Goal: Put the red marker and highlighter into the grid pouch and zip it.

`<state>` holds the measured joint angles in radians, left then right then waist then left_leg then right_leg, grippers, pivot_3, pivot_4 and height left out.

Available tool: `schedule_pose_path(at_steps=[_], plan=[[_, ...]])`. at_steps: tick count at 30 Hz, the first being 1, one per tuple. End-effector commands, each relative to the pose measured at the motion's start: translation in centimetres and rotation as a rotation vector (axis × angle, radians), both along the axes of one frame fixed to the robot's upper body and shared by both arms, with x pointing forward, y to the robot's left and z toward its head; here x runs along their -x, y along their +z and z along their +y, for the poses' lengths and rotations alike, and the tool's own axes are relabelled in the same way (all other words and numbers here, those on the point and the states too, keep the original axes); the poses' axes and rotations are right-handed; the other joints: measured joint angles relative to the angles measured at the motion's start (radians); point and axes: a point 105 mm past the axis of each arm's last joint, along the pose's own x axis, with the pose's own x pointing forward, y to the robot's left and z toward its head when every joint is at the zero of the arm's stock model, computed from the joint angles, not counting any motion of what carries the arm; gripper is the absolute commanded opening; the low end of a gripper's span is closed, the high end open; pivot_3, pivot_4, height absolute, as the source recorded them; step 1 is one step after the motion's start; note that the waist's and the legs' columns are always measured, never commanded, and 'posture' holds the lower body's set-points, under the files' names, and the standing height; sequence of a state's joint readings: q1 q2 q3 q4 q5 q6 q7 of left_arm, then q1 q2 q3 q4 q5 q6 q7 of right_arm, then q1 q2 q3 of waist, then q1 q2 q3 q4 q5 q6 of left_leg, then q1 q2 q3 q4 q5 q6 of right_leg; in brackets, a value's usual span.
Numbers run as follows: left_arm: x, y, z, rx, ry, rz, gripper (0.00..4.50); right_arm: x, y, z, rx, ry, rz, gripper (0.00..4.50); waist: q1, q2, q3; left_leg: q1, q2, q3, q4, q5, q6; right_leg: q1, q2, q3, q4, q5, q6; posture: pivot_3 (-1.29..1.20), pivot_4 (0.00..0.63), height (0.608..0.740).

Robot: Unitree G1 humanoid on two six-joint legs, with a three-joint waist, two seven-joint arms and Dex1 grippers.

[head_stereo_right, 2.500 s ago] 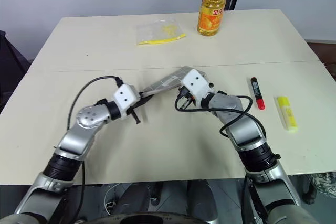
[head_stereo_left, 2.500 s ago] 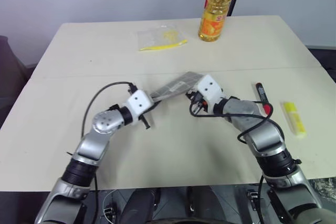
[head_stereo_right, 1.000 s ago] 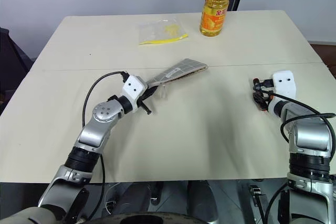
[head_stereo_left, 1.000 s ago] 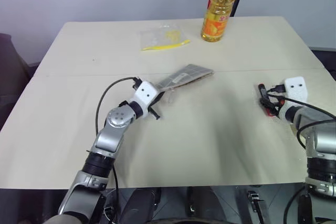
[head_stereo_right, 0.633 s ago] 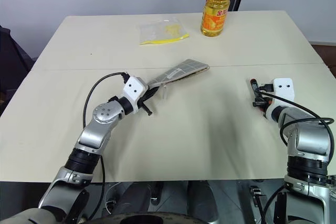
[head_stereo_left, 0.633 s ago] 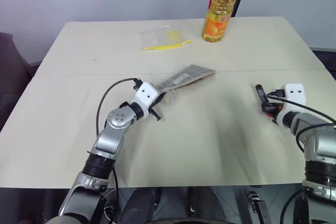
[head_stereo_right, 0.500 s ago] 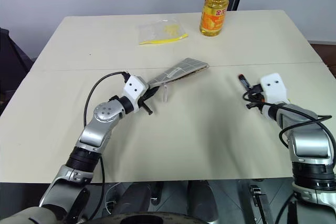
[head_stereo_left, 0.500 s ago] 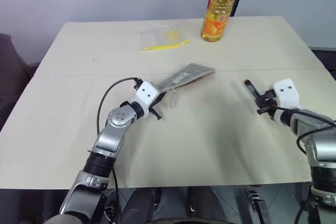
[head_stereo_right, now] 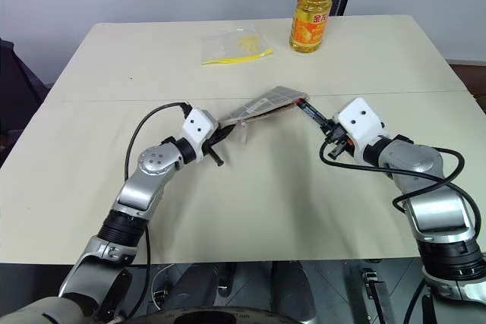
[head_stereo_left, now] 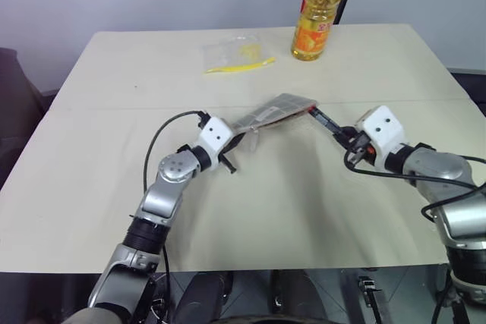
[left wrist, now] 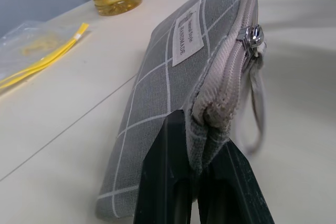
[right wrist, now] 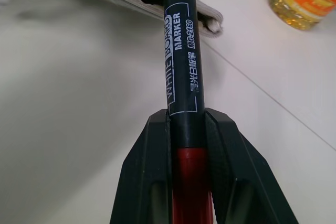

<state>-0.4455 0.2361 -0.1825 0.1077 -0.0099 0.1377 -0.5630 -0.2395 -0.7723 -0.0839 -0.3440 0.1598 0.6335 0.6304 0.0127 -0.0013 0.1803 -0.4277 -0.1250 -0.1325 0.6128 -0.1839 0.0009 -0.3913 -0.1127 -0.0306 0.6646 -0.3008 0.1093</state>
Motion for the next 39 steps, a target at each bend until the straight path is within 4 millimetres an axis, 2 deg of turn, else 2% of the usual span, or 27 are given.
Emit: schedule_pose_path(at_steps=[1,8,15,19,22,25,32,39], plan=[[0.5,1.2,-0.5,-0.005,-0.031,-0.058,0.0,-0.2,1.1,0.0,0.03,0.012,-0.042,0.34,0.0,0.0,0.0,0.0,0.0,0.0,0.0,0.0,0.0,0.0,0.0,0.0,0.0,0.0,0.0,0.0,0.15,0.74],[0.7,1.3,-0.6,-0.008,-0.05,-0.058,0.0,-0.4,0.9,0.1,0.096,0.035,-0.042,0.34,0.0,0.0,0.0,0.0,0.0,0.0,0.0,0.0,0.0,0.0,0.0,0.0,0.0,0.0,0.0,0.0,0.15,0.74],[2.0,0.8,-1.1,-0.106,-0.157,-0.096,0.0,-0.1,0.7,0.9,0.239,0.123,-0.044,0.34,0.0,0.0,0.0,0.0,0.0,0.0,0.0,0.0,0.0,0.0,0.0,0.0,0.0,0.0,0.0,0.0,0.15,0.74],[2.4,0.6,-1.4,-0.161,-0.212,-0.123,0.0,0.1,0.4,1.7,0.341,0.196,-0.045,0.34,0.0,0.0,0.0,0.0,0.0,0.0,0.0,0.0,0.0,0.0,0.0,0.0,0.0,0.0,0.0,0.0,0.15,0.74],[2.5,0.6,-1.5,-0.176,-0.236,-0.13,0.0,0.3,0.3,3.2,0.387,0.271,-0.059,0.34,0.0,0.0,0.0,0.0,0.0,0.0,0.0,0.0,0.0,0.0,0.0,0.0,0.0,0.0,0.0,0.0,0.15,0.74],[2.5,0.6,-1.4,-0.176,-0.237,-0.13,0.0,0.3,0.6,4.6,0.36,0.305,-0.076,0.34,0.0,0.0,0.0,0.0,0.0,0.0,0.0,0.0,0.0,0.0,0.0,0.0,0.0,0.0,0.0,0.0,0.15,0.74],[2.6,0.4,-1.2,-0.175,-0.252,-0.12,0.0,0.4,1.0,4.8,0.419,0.334,-0.1,0.34,0.0,0.0,0.0,0.0,0.0,0.0,0.0,0.0,0.0,0.0,0.0,0.0,-0.001,0.0,0.0,0.0,0.15,0.74],[3.5,1.0,-1.7,-0.174,-0.345,-0.134,0.0,0.9,0.8,6.3,0.565,0.469,-0.156,0.34,-0.001,0.0,0.0,0.0,0.0,0.0,-0.001,0.0,0.0,-0.001,0.0,0.0,0.0,0.0,0.0,0.0,0.15,0.74]])
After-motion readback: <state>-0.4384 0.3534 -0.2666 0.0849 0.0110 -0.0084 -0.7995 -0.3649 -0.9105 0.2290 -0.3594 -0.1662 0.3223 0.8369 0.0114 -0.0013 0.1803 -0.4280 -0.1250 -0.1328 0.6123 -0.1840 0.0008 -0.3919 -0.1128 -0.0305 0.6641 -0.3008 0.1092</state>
